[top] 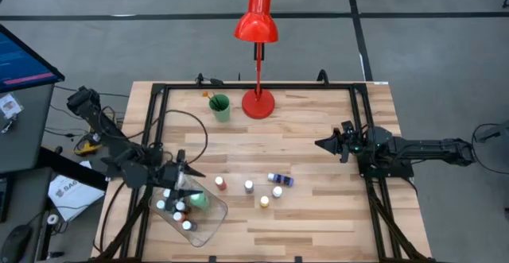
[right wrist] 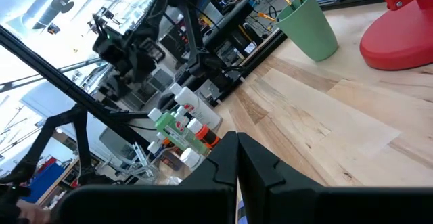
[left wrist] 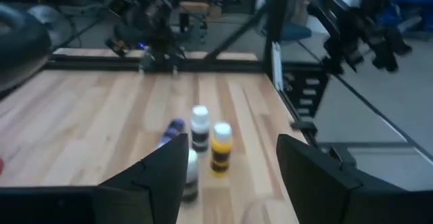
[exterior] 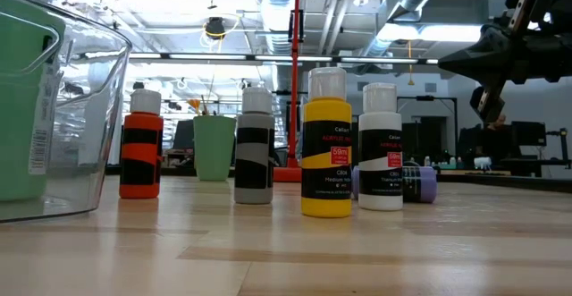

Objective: Pick & Place Paint Supplies
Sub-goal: Put the orange coloring bottle into the transparent bin

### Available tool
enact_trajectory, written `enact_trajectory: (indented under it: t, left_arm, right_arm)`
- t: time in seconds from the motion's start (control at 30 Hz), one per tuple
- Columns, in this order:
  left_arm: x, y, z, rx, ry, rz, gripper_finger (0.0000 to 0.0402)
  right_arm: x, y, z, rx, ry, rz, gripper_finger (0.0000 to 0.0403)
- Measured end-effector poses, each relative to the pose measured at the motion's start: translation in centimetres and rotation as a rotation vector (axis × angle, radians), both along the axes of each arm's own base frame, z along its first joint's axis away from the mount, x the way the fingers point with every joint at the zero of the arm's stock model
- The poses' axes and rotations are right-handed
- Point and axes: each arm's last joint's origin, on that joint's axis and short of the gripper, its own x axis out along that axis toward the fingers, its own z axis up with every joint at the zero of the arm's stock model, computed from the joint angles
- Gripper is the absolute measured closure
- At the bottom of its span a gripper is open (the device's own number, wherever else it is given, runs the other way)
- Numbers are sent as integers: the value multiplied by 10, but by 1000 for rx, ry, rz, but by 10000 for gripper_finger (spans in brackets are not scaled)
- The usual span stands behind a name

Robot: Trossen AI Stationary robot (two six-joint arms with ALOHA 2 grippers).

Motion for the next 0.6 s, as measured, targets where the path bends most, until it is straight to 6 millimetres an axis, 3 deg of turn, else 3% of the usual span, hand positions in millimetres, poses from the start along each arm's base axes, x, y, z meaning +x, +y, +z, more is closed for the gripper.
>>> enact_trajectory:
  t: [0.13, 0.33, 0.47, 0.6]
  left_arm:
    - [13, 11, 15, 12, 53, 16, 187]
    - [47, 32, 20, 37, 347, -14, 187]
    - [76, 40, 10, 37, 510, -50, 187]
    - [97, 43, -13, 115, 618, -64, 187]
  right_arm:
    - [0, 0, 0, 0, 0, 0, 403]
    - [0, 0, 0, 0, 0, 0, 403]
    - [0, 0, 0, 0, 0, 0, 403]
    - [0, 0, 0, 0, 0, 0, 403]
